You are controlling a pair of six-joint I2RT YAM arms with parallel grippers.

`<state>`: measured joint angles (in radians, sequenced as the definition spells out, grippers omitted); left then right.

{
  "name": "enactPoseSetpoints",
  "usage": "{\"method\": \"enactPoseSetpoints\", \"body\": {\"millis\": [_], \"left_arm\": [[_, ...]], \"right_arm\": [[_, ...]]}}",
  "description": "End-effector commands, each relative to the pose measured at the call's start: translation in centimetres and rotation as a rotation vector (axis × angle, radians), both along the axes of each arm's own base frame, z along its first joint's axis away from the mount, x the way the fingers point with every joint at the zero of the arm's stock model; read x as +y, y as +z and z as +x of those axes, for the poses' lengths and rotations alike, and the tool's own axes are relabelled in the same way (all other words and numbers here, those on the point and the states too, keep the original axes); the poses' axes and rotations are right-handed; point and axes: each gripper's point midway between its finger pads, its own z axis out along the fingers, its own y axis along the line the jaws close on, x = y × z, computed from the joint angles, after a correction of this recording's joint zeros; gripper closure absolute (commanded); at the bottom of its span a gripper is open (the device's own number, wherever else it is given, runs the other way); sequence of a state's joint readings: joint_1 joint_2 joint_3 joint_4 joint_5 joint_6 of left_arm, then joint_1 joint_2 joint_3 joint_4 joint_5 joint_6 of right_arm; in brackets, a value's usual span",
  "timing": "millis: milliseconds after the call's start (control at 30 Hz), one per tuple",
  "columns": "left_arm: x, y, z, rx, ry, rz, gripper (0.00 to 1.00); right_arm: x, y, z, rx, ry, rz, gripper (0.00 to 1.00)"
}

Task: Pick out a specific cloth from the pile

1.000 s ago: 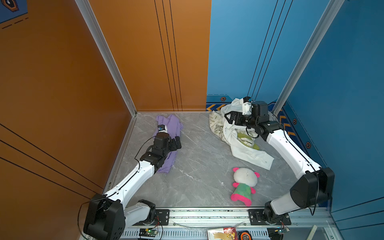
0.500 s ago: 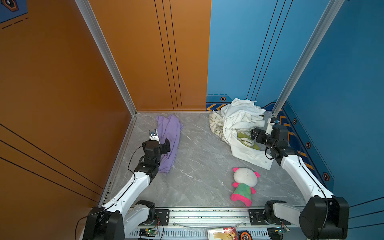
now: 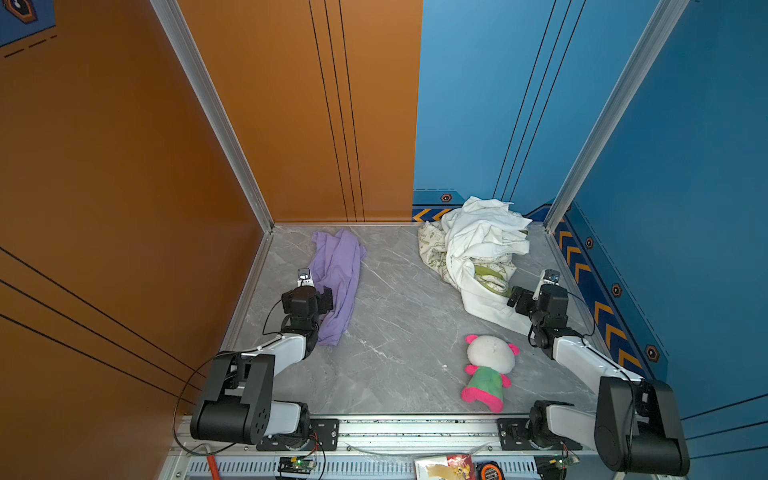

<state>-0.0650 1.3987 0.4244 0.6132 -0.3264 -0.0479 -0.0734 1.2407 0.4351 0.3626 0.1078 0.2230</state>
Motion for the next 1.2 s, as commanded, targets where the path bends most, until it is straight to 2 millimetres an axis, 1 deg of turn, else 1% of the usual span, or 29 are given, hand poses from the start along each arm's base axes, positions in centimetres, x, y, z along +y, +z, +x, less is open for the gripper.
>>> {"method": "enactPoseSetpoints", "body": {"millis": [0, 100, 133, 267, 367, 400, 533, 633, 733, 767, 1167], "left_arm": [[0.0, 0.4, 1.4, -0.055, -0.026, -0.004, 0.02], [0.3, -0.4, 1.8, -0.049, -0.017, -0.017, 0.02], [0.3, -0.3, 1.8, -0.058, -0.021, -0.017, 0.02], [0.2, -0.5, 1.5, -0.074, -0.035, -0.036, 0.02], [0.0, -0.7, 1.4, -0.078, -0.056, -0.046, 0.02], [-0.1, -0.8, 1.4, -0.082, -0.062, -0.047, 0.02], [-0.7, -1.1, 1.4, -0.09, -0.101, -0.047, 0.02], [-0.8, -1.1, 1.5, -0.092, -0.109, -0.043, 0.02], [-1.1, -1.1, 1.4, -0.093, -0.121, -0.047, 0.02], [-1.2, -1.2, 1.5, -0.094, -0.13, -0.046, 0.02], [-1.3, -1.1, 1.7, -0.091, -0.126, -0.023, 0.02]], "right_arm": [[-1.1, 1.4, 1.0, -0.116, -0.025, -0.071, 0.0], [-1.0, 1.0, 1.4, -0.151, -0.012, -0.081, 0.0], [-1.1, 1.0, 1.6, -0.144, -0.018, -0.08, 0.0], [0.0, 0.5, 2.9, -0.112, 0.046, -0.06, 0.0], [0.6, 0.5, 3.4, -0.151, 0.066, -0.043, 0.0], [1.0, 0.1, 3.5, -0.155, 0.084, -0.05, 0.0], [2.5, -0.4, 3.9, -0.141, 0.144, -0.091, 0.0], [3.8, -1.3, 3.6, -0.176, 0.199, -0.119, 0.0], [4.6, -1.4, 3.6, -0.153, 0.228, -0.148, 0.0], [4.7, -1.2, 3.7, -0.173, 0.234, -0.15, 0.0], [4.5, -1.3, 3.8, -0.164, 0.232, -0.135, 0.0]]}}
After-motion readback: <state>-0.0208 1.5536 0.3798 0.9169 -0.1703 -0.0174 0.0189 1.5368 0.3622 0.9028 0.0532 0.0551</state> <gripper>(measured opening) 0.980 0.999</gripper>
